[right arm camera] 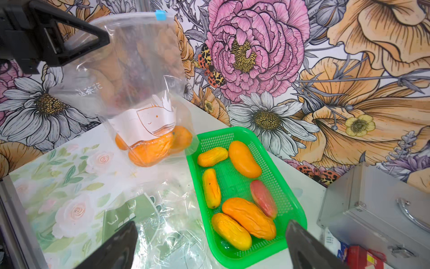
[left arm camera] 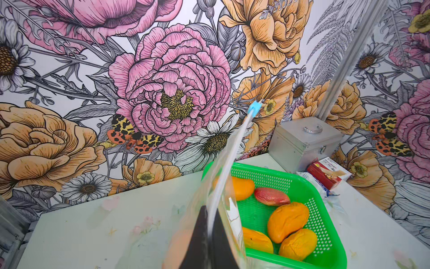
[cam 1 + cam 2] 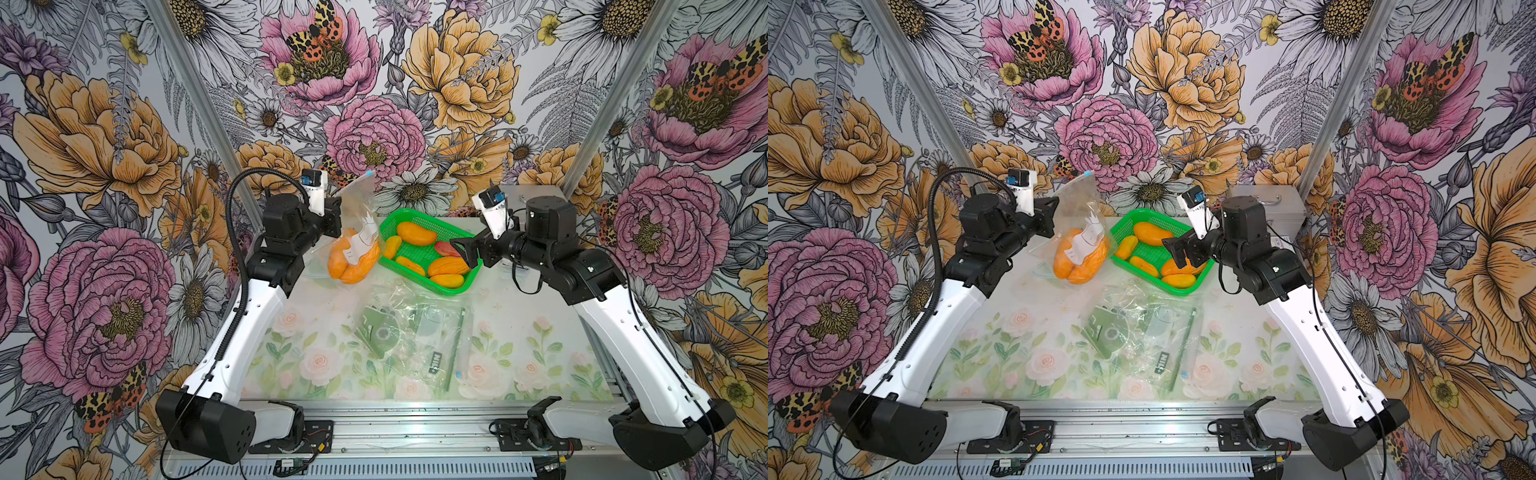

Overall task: Place the mango in a zip-top bag and seal the zipper
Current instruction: Pick up the zipper food storage bag, then place the zipper food storage bag at the center of the board.

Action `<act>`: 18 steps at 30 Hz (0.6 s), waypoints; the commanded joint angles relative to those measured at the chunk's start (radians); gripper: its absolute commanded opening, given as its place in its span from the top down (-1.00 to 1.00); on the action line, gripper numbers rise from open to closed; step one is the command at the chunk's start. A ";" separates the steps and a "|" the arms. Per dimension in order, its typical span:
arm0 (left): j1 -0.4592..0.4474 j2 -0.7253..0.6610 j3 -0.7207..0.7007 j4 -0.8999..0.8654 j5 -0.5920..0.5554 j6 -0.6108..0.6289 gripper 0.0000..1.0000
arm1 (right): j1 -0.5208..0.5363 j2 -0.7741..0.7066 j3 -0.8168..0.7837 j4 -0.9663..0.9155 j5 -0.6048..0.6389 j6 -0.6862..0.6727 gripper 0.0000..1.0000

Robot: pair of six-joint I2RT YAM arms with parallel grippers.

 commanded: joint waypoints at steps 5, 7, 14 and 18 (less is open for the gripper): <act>0.038 0.027 -0.051 0.149 -0.106 -0.028 1.00 | 0.005 -0.005 -0.063 0.056 0.165 0.179 -0.98; 0.040 0.027 -0.115 0.232 -0.112 -0.040 1.00 | 0.007 0.007 -0.074 0.064 0.165 0.197 -0.99; 0.046 0.043 -0.295 0.486 -0.244 -0.069 1.00 | 0.010 0.045 -0.079 0.072 0.175 0.219 -0.99; 0.056 0.075 -0.305 0.532 -0.281 -0.083 1.00 | 0.013 0.057 -0.083 0.077 0.178 0.220 -0.99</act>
